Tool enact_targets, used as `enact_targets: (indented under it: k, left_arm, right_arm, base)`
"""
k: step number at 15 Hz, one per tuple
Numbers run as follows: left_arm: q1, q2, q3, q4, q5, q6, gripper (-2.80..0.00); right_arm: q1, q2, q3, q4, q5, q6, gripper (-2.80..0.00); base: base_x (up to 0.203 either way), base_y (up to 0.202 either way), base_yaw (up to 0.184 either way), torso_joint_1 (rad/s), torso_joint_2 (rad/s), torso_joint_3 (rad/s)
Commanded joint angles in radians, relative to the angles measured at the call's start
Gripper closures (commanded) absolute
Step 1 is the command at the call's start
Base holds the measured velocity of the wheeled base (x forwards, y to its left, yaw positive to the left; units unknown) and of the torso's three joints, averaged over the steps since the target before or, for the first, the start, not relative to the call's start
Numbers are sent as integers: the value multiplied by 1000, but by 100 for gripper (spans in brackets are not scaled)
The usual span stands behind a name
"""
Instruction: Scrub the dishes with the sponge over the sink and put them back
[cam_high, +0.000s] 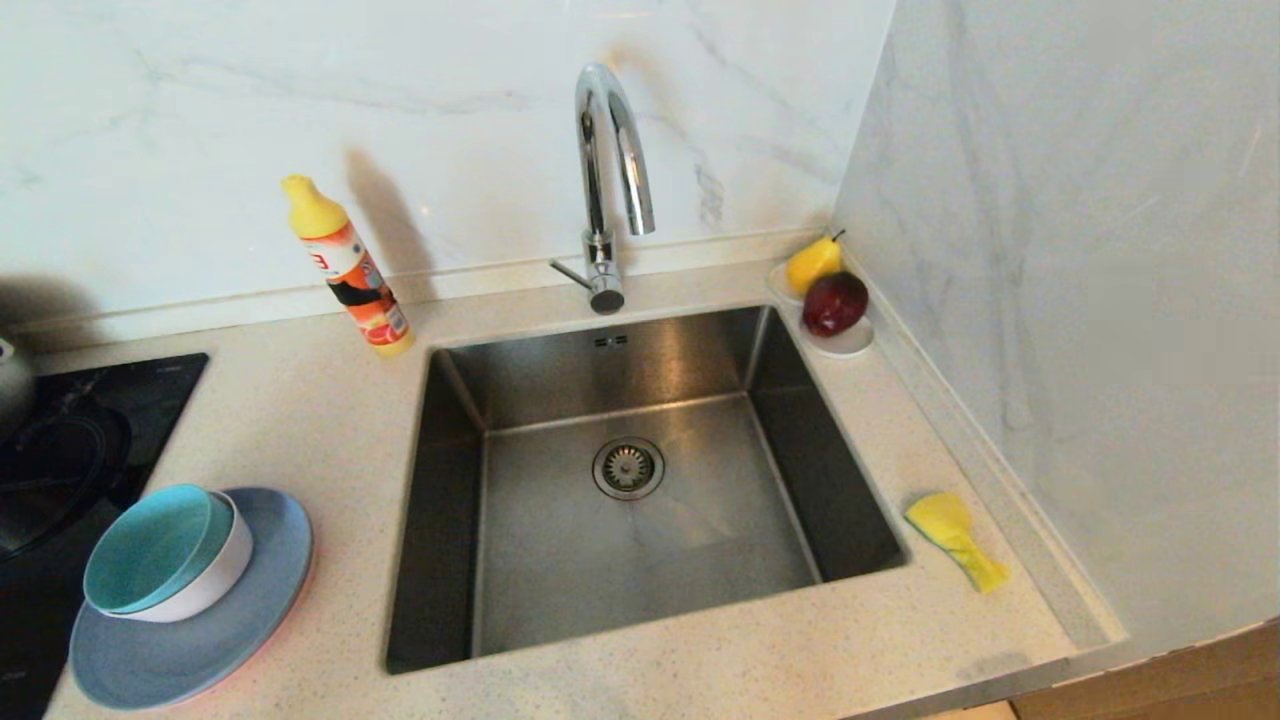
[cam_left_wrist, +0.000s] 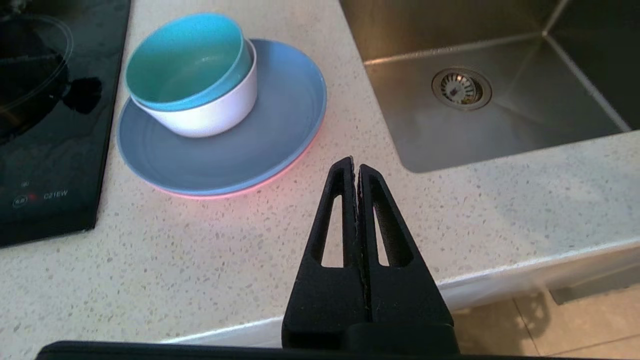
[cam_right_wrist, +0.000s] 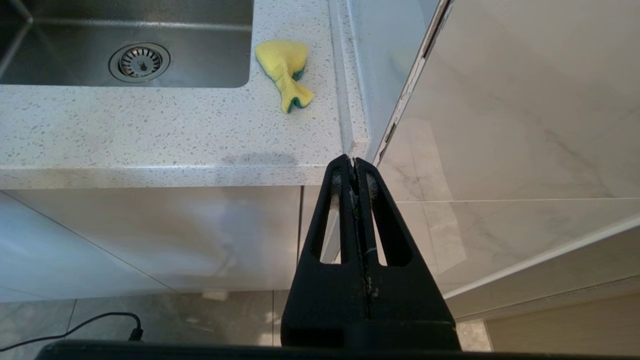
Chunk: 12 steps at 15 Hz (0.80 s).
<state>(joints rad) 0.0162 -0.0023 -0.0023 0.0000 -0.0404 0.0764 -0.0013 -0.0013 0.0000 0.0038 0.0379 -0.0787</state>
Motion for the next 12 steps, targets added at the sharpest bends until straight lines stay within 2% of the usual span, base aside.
enact_targets:
  k: [1, 4, 6, 12]
  left_arm:
    - [1, 4, 13, -1, -1, 0, 0]
    - [1, 4, 13, -2, 2, -12, 0]
    - [1, 4, 13, -2, 4, -15, 0]
    - [1, 4, 13, -2, 4, -15, 0]
  right_arm:
    - [0, 0, 0, 0, 2, 3, 0]
    - [1, 3, 0, -1, 2, 2, 0]
    - [1, 3, -4, 7, -26, 47, 0]
    - [1, 1, 0, -2, -38, 73, 0]
  base:
    - [0, 0, 0, 0, 0, 0]
    - [0, 0, 0, 0, 0, 0]
    - [0, 0, 0, 0, 0, 0]
    - [0, 0, 0, 0, 0, 0]
